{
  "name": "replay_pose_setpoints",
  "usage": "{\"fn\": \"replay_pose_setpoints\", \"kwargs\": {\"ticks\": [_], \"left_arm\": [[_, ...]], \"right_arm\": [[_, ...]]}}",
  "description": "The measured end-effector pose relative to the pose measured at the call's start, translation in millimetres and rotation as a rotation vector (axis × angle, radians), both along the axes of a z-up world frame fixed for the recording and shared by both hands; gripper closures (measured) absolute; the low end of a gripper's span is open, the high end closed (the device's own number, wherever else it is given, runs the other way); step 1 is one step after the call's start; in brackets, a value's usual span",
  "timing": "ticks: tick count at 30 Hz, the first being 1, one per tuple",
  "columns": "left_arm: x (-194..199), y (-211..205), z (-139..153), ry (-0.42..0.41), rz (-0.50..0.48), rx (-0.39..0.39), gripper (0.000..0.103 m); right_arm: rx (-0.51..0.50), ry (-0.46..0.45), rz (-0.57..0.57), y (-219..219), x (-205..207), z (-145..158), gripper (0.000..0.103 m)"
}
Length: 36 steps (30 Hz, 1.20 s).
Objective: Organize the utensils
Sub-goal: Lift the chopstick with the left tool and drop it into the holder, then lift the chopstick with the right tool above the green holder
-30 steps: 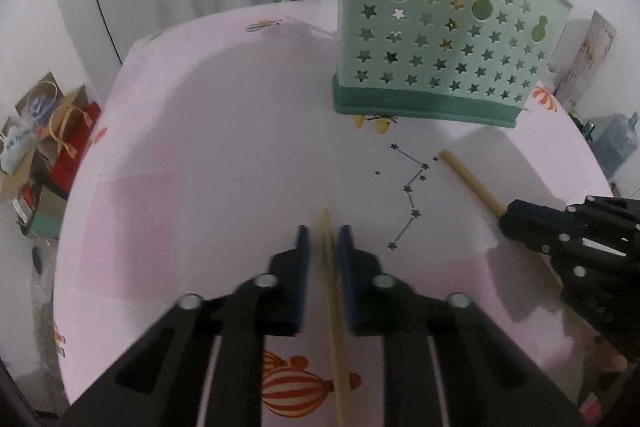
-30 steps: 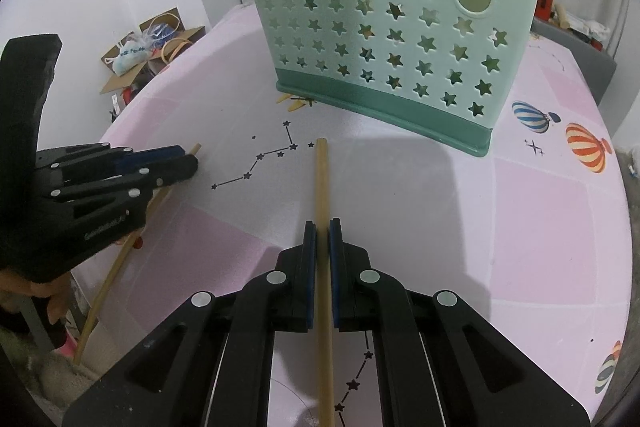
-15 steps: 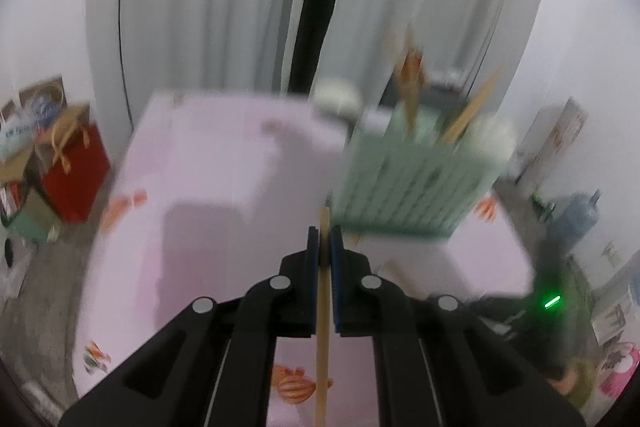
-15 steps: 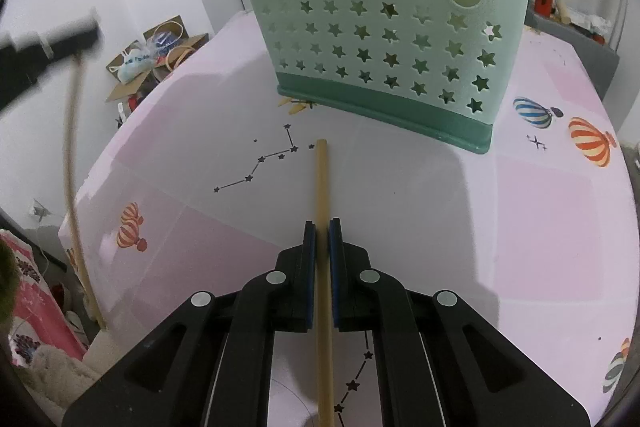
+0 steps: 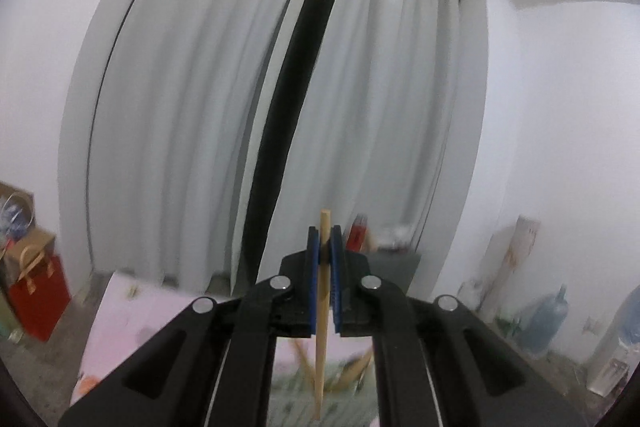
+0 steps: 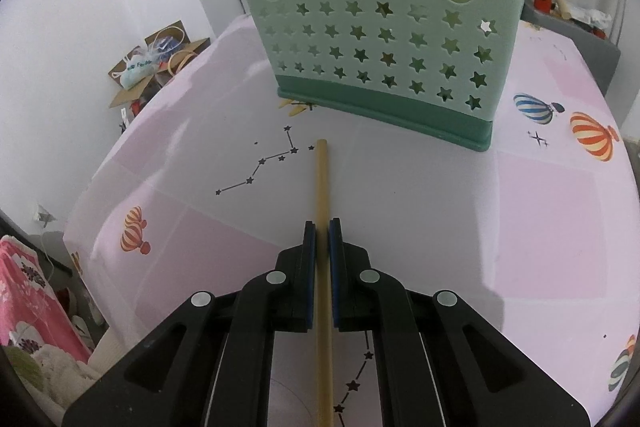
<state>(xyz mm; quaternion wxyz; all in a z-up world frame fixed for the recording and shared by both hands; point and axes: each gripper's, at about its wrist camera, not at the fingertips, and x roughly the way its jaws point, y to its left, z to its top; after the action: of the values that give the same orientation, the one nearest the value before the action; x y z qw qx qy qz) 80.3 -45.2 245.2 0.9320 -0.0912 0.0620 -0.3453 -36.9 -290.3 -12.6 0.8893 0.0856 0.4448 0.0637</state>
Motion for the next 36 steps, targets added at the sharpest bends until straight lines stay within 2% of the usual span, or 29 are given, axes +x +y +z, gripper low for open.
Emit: {"fn": "replay_pose_setpoints", "kwargs": {"ticks": [3,5,10,11,13,15,16,21,25,27,32,33,36], "left_arm": [[10.3,-22.0,6.0,-0.028,-0.021,-0.022,0.098],[15.3,-37.2,2.0,-0.049,-0.009,-0.002,0.098],[30.7,-69.8,-37.1,-0.029,0.009,0.068,0.098],[34.4,-73.0,-45.2,-0.017,0.012,0.08,0.098],[48.0,-77.1,-69.4,0.062,0.002,0.11,0.098],[54.9,-71.1,-85.4,0.159,0.001,0.095,0.097],[55.1,-67.3,-88.7,0.174,0.001,0.087,0.095],[38.6,-24.6,-99.2,0.177,0.037,0.039,0.063],[26.4,-6.1,-111.9,0.186,0.086,0.061,0.049],[20.4,9.9,-126.7,0.217,0.117,0.097,0.042],[18.2,27.5,-180.8,0.369,0.168,0.216,0.037],[18.0,29.8,-198.2,0.411,0.188,0.262,0.037],[12.0,27.7,-228.8,0.472,0.229,0.389,0.036]], "right_arm": [[0.007,0.0,-0.002,-1.2,-0.2,-0.3,0.098],[0.011,0.001,-0.002,-1.4,0.2,-0.7,0.098],[0.02,-0.001,-0.004,-2.3,0.9,-0.8,0.098],[0.021,-0.001,-0.005,-2.4,0.9,-0.5,0.098],[0.022,-0.001,-0.005,-2.7,0.4,-0.2,0.098],[0.022,0.0,-0.005,-2.8,0.1,0.0,0.098],[0.021,0.001,-0.004,-2.5,0.2,0.0,0.098],[0.036,0.01,-0.003,-4.2,1.3,0.1,0.098],[0.05,0.029,0.01,-5.8,5.4,0.4,0.098],[0.052,0.04,0.022,-5.7,7.4,1.4,0.096],[0.016,0.062,0.046,0.8,15.3,3.9,0.093],[-0.003,0.066,0.051,3.6,17.6,4.5,0.093],[-0.047,0.074,0.061,10.6,23.7,5.0,0.093]]}}
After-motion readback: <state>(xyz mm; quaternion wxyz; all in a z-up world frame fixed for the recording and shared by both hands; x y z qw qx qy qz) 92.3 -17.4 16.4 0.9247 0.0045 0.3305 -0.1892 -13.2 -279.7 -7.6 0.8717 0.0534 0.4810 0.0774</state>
